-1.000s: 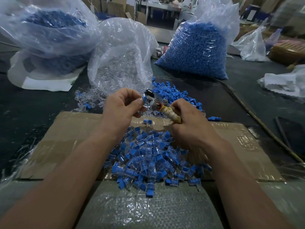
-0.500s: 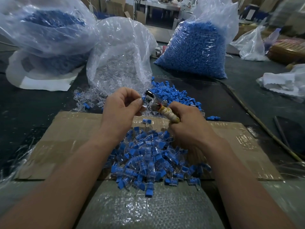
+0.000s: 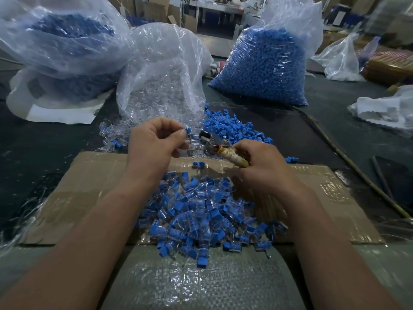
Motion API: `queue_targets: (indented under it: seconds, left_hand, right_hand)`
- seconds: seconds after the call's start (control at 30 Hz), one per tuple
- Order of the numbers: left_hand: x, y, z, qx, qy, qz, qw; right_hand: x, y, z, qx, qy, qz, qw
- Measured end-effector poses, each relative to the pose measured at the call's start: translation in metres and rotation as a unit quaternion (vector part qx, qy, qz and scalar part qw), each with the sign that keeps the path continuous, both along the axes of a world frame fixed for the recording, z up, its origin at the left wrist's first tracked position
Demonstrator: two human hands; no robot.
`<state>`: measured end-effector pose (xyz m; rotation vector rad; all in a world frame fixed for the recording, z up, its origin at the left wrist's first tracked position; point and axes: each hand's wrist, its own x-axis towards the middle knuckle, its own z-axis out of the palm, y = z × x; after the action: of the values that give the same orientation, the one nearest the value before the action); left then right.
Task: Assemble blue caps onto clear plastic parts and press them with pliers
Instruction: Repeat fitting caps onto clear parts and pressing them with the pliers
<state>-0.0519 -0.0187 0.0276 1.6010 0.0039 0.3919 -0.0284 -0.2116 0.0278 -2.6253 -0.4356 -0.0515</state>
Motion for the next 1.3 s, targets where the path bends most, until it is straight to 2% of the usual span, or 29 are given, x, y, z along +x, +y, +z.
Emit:
queue_targets:
  seconds: [0.1, 0.23, 0.43, 0.53, 0.67, 0.73, 0.83, 0.93, 1.1, 1.3]
  left_hand:
    - [-0.003, 0.005, 0.004, -0.017, 0.047, -0.065, 0.997]
    - [-0.008, 0.006, 0.008, -0.021, 0.128, -0.206, 0.97]
    - [-0.011, 0.006, 0.007, 0.053, 0.133, -0.339, 0.93]
    - [-0.012, 0.005, 0.006, 0.089, 0.13, -0.359, 0.92]
    - [-0.008, 0.008, 0.005, 0.016, 0.118, -0.275, 0.954]
    - [-0.003, 0.012, 0.003, -0.013, 0.103, -0.182, 0.978]
    - [0.008, 0.017, -0.006, 0.026, 0.068, -0.021, 0.997]
    - [0.015, 0.019, -0.014, 0.133, 0.046, 0.068, 0.988]
    - [0.022, 0.021, -0.023, 0.3, 0.056, 0.11, 0.946]
    - [0.036, 0.033, -0.03, 0.372, 0.125, 0.131, 0.91]
  right_hand:
    - [0.002, -0.007, 0.002, -0.004, 0.029, -0.021, 0.999]
    - [0.003, -0.012, 0.004, -0.028, 0.068, -0.03, 0.997]
    - [0.008, -0.018, 0.004, -0.019, 0.12, -0.038, 0.992]
    - [0.008, -0.02, 0.004, -0.014, 0.134, -0.037, 0.99]
    - [0.007, -0.021, 0.003, -0.001, 0.156, -0.03, 0.987]
    - [0.007, -0.021, 0.003, 0.004, 0.164, -0.028, 0.986]
    - [0.006, -0.022, 0.002, -0.002, 0.175, -0.03, 0.984]
    - [0.007, -0.024, 0.001, -0.013, 0.185, -0.015, 0.983]
    - [0.01, -0.027, -0.001, 0.011, 0.176, -0.021, 0.984]
    - [0.011, -0.027, -0.002, 0.008, 0.15, -0.019, 0.988]
